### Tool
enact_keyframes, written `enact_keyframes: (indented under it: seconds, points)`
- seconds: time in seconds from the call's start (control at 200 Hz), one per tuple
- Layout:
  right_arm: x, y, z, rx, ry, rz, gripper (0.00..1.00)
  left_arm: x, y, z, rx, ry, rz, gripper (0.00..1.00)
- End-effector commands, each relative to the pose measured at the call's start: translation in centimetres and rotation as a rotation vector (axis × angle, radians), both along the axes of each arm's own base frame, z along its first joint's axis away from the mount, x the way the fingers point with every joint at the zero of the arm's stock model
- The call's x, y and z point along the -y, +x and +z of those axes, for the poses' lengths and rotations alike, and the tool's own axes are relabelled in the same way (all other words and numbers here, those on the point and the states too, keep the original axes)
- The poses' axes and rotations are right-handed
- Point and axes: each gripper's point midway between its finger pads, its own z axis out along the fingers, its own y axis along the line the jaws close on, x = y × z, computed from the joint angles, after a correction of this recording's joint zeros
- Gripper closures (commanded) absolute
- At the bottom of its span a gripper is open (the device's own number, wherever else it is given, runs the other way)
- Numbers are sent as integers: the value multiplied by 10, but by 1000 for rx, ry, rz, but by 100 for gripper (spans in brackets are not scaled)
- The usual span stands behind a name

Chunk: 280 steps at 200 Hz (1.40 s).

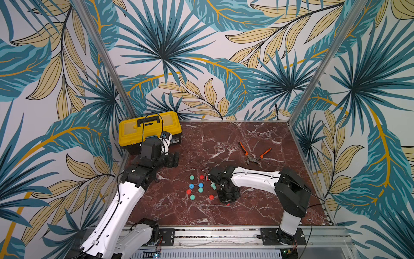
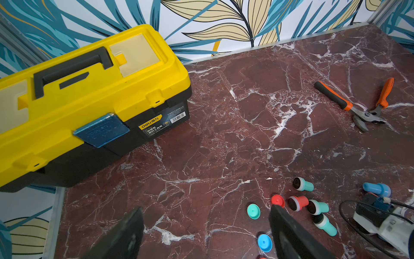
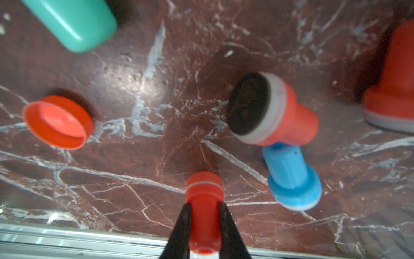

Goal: Close the stamp cap
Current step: Place the stamp at the center of the board.

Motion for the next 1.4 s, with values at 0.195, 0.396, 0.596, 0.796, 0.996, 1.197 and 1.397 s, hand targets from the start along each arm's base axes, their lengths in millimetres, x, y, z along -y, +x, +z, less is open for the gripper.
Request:
enact_keyframes:
  seconds: [0.195, 0.396, 0.596, 0.796, 0.996, 1.197, 1.397]
  points:
    - [-7, 25, 45, 127, 10, 46, 100, -9, 1, 2, 11, -20, 63, 11]
    - [-10, 63, 91, 219, 50, 41, 100, -10, -3, 4, 27, -14, 57, 11]
    - [9, 126, 97, 231, 72, -36, 100, -20, -3, 2, 33, 23, 106, 11]
    - [32, 183, 74, 178, 64, -105, 100, -22, -5, -9, 4, -4, 136, 11]
    - [52, 225, 42, 118, 40, -158, 100, -22, -7, -10, 5, -10, 137, 11]
    - [61, 244, 19, 93, 5, -180, 98, -22, -7, -10, 5, -13, 139, 11]
    - [59, 244, 3, 57, 12, -201, 87, -21, -8, -10, 4, -20, 135, 11]
